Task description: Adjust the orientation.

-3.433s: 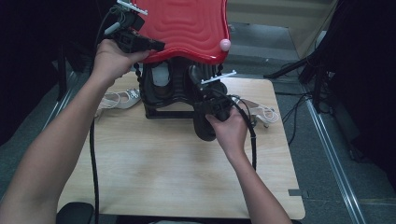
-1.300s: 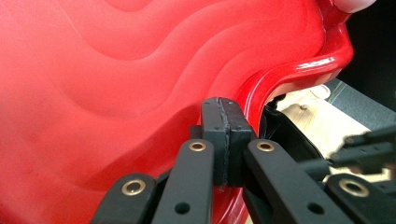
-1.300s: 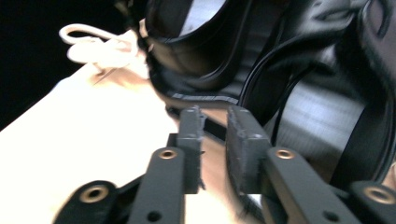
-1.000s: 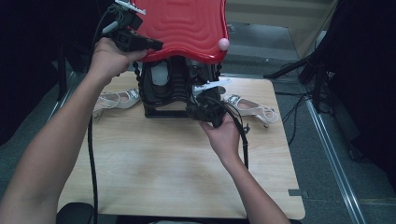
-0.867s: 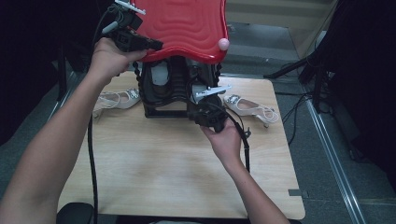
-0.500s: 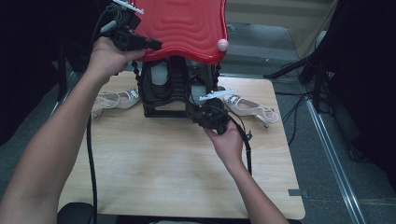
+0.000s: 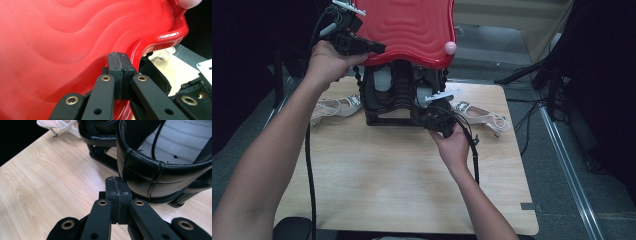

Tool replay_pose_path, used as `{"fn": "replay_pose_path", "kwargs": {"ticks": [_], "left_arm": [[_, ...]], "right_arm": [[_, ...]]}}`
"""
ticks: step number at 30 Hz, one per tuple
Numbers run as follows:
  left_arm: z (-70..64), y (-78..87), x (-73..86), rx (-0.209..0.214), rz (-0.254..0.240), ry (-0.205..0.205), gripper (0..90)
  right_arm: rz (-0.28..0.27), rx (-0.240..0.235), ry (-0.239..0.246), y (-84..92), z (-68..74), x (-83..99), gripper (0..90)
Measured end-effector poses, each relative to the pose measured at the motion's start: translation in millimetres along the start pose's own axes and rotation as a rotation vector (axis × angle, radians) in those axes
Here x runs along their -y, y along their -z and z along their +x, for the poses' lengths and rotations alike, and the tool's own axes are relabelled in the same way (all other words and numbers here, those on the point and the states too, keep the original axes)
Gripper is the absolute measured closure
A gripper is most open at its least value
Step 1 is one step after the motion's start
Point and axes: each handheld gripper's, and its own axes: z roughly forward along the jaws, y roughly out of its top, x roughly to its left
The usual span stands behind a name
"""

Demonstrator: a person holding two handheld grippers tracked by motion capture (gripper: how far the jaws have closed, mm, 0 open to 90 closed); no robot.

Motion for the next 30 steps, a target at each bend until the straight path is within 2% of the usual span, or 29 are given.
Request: {"fn": "replay_pose_path", "kwargs": {"ticks": [4, 11, 14, 17, 21, 24, 28, 30], "left_arm": [[0.0, -0.1, 0.2, 0.000, -0.002, 0.004, 90.0], [-0.4, -0.1, 0.8, -0.002, -0.007, 0.006, 90.0], [-0.6, -0.6, 1.1, -0.003, -0.013, 0.013, 90.0], [-1.4, -1.3, 1.0, -0.003, -0.016, 0.041, 90.0], [-1.1, -1.2, 1.9, -0.002, -0.023, 0.040, 90.0], [-1.4, -1.5, 1.9, -0.003, -0.024, 0.043, 90.0], [-1.8, -0.9, 2.2, -0.003, -0.022, 0.049, 90.0], [-1.8, -1.0, 2.2, -0.004, -0.022, 0.049, 90.0]], "right_arm": [[-0.016, -0.013, -0.030, -3.2, -4.0, -6.4, 90.0], [-0.037, -0.006, -0.038, -9.7, -8.5, -18.0, 90.0], [-0.050, 0.008, -0.026, -13.3, -10.2, -23.1, 90.0], [-0.059, 0.021, -0.022, -16.2, -11.6, -27.6, 90.0], [-0.068, 0.026, -0.015, -18.5, -14.1, -31.2, 90.0], [-0.077, 0.062, 0.009, -19.0, -16.3, -33.0, 90.0], [-0.046, 0.096, 0.008, -22.0, -21.4, -34.5, 90.0], [-0.027, 0.096, 0.010, -25.4, -23.8, -32.4, 90.0]]}}
